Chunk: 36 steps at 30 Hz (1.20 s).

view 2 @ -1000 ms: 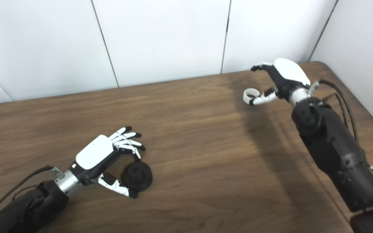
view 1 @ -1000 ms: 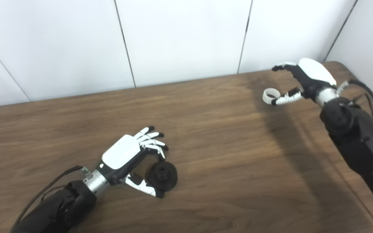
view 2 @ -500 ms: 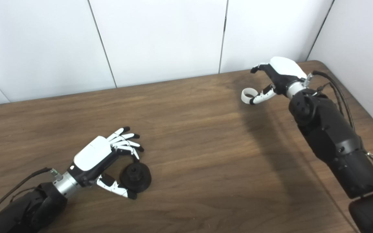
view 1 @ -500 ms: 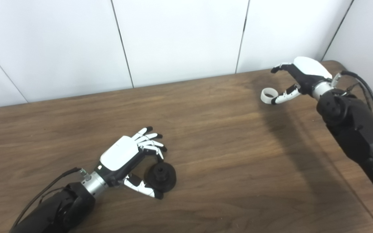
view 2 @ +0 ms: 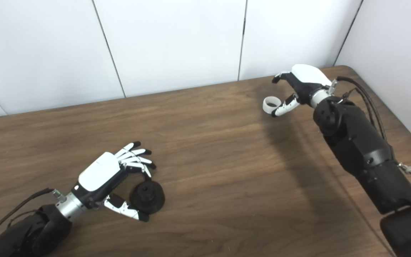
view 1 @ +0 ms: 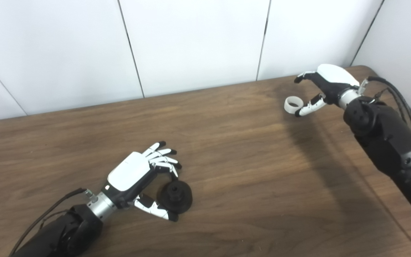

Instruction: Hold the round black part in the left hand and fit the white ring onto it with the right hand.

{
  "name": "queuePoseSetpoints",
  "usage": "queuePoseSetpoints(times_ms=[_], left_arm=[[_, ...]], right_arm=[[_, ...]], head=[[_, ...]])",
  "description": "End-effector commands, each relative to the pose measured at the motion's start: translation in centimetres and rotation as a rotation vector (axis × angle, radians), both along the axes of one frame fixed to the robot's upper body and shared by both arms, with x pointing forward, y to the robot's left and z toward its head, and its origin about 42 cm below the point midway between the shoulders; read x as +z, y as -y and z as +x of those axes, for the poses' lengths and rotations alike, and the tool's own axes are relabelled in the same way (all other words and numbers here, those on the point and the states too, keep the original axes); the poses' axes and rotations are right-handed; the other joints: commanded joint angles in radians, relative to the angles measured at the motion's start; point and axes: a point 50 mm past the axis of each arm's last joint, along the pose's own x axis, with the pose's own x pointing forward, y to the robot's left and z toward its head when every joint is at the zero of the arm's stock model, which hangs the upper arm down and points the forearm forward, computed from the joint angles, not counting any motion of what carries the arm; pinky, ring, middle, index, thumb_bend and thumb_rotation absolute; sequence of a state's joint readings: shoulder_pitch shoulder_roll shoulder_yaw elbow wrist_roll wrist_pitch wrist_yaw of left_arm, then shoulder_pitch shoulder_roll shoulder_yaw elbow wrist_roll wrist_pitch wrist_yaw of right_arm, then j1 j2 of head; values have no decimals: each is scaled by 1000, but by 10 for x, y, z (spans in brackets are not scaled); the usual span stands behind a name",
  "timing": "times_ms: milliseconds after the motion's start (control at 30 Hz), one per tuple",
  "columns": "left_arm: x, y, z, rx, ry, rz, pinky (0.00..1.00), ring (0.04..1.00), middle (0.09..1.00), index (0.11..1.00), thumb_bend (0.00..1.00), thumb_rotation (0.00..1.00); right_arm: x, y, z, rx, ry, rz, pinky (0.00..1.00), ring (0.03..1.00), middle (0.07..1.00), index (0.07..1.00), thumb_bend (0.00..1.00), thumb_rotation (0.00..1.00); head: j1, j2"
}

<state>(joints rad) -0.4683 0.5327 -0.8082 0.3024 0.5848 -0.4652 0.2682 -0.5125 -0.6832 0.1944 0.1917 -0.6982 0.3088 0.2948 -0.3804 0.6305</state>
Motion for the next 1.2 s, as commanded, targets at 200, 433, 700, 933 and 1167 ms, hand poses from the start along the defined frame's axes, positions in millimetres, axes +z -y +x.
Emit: queuePoseSetpoints(times_ms=[200,433,700,933,1167], left_arm=[[8,-10,0,-13,20,28,989,887,738,483,523,47],[9,-10,-2,-18,25,21,981,881,733,482,522,47],[9,-12,-5,-21,19,24,979,882,735,483,522,47],[8,-11,-6,-20,17,23,982,884,737,483,522,47],[7,-10,-6,-17,21,20,982,880,732,482,522,47]], right_arm=[[20,4,10,-9,76,-38,851,915,876,796,763,227],[15,5,10,-9,68,-50,839,903,869,796,760,226],[9,4,8,-11,57,-40,841,902,868,794,734,219],[2,1,12,-4,48,-24,874,908,870,791,719,206],[-1,-4,15,6,40,-18,892,909,872,797,708,216]], head=[[-17,-4],[-19,-3],[-20,-3],[-19,-7],[-15,-10]])
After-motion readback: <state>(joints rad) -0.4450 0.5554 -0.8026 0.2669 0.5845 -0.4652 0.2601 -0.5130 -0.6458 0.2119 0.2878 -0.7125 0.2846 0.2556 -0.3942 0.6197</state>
